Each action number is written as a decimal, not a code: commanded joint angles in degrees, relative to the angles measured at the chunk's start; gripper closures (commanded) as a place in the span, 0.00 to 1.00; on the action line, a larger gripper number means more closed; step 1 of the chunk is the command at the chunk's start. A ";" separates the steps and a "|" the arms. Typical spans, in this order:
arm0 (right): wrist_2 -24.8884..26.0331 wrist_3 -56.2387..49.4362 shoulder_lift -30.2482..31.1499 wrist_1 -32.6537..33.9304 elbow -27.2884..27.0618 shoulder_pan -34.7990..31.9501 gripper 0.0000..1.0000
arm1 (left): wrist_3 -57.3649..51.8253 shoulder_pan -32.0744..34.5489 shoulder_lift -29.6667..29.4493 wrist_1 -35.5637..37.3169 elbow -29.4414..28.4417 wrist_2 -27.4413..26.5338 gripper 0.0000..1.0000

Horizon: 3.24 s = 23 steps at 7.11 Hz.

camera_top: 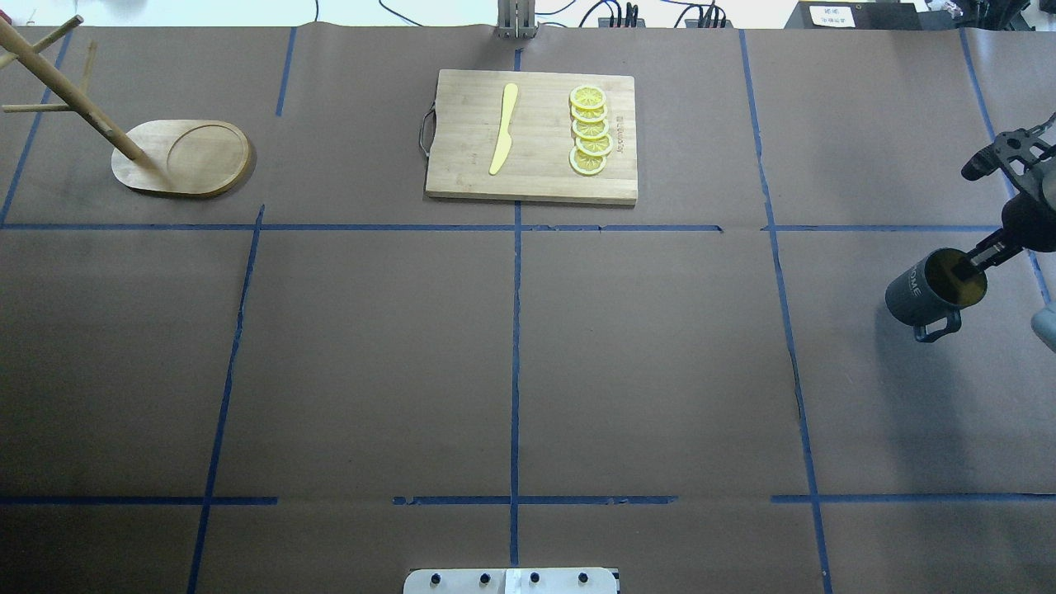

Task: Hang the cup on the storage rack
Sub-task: 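Lift the teal mug with the right gripper and carry it toward table center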

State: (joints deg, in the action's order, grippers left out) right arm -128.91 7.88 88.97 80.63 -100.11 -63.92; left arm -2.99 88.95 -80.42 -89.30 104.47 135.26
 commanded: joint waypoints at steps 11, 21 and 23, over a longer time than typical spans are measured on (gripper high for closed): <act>15.61 73.47 -32.60 16.14 -3.27 29.70 1.00 | 0.00 0.00 0.44 0.01 0.91 0.09 0.00; 19.57 81.24 -45.02 15.52 9.23 35.44 0.00 | 0.00 0.00 0.44 0.01 1.26 0.00 0.00; 18.79 80.62 -44.59 16.39 4.69 33.17 0.00 | 0.00 0.00 0.44 0.01 1.26 0.09 0.00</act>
State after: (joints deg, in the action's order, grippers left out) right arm -109.56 88.82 44.04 96.39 -92.65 -29.28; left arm -2.99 88.94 -79.98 -89.30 105.73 135.29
